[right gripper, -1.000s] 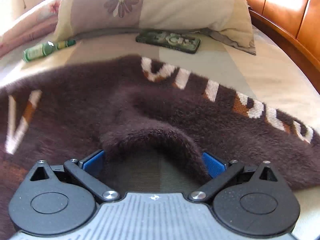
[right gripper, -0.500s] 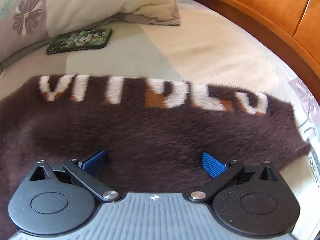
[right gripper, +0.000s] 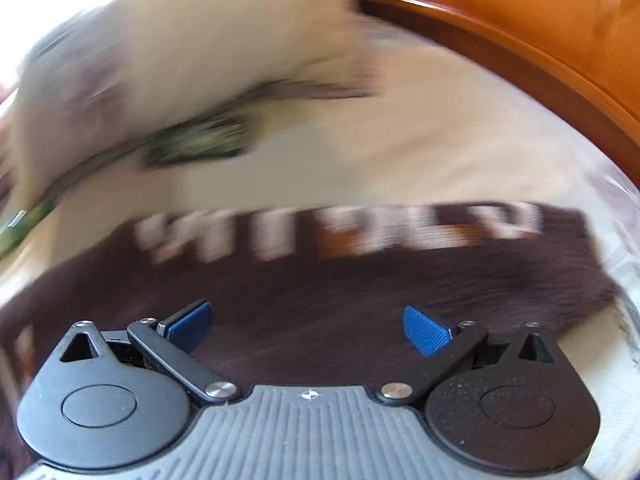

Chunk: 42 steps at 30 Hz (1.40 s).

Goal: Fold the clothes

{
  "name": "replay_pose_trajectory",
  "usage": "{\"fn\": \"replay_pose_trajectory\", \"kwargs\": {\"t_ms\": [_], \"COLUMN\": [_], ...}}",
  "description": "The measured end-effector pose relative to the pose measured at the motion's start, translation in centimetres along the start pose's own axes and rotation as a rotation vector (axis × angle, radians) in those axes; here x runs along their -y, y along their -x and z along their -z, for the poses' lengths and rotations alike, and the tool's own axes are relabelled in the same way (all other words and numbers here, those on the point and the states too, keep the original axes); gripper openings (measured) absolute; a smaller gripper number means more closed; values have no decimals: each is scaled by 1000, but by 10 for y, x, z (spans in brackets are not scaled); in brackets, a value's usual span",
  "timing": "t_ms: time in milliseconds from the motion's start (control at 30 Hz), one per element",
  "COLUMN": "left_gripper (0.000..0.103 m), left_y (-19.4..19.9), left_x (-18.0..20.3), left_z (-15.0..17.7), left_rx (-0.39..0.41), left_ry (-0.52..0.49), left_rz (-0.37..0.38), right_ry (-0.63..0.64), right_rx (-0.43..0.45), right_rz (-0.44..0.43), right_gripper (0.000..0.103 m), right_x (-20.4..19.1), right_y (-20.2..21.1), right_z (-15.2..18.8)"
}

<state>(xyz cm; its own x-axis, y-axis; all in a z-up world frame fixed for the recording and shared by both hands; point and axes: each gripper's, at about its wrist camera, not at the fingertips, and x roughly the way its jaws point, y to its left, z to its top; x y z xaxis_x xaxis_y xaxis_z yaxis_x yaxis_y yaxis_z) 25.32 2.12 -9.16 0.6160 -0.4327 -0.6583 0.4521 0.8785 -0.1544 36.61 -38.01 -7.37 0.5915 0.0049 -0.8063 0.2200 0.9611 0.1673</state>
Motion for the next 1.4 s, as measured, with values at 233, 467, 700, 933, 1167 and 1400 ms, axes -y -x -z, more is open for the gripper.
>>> {"fn": "replay_pose_trajectory", "kwargs": {"t_ms": [233, 467, 700, 933, 1167, 1400], "left_gripper": [102, 102, 102, 102, 102, 102], "left_y": [1, 3, 3, 0, 12, 18], "left_x": [5, 5, 8, 4, -8, -12], "left_z": [2, 1, 3, 1, -4, -7], "left_rx": [0, 10, 11, 1, 42, 60], "left_ry": [-17, -9, -17, -15, 10, 21], "left_rz": [9, 20, 20, 20, -7, -19], "right_ry": [206, 122, -10, -27, -152, 144], "right_rx": [-83, -78, 25, 38, 20, -5], "right_rz": [61, 151, 153, 235, 220, -80], "right_gripper": [103, 103, 103, 103, 103, 103], "right_x": [-18, 23, 13, 43, 36, -65], "right_y": [-30, -21, -9, -63, -55, -31], "right_z": [34, 29, 14, -6, -33, 21]}}
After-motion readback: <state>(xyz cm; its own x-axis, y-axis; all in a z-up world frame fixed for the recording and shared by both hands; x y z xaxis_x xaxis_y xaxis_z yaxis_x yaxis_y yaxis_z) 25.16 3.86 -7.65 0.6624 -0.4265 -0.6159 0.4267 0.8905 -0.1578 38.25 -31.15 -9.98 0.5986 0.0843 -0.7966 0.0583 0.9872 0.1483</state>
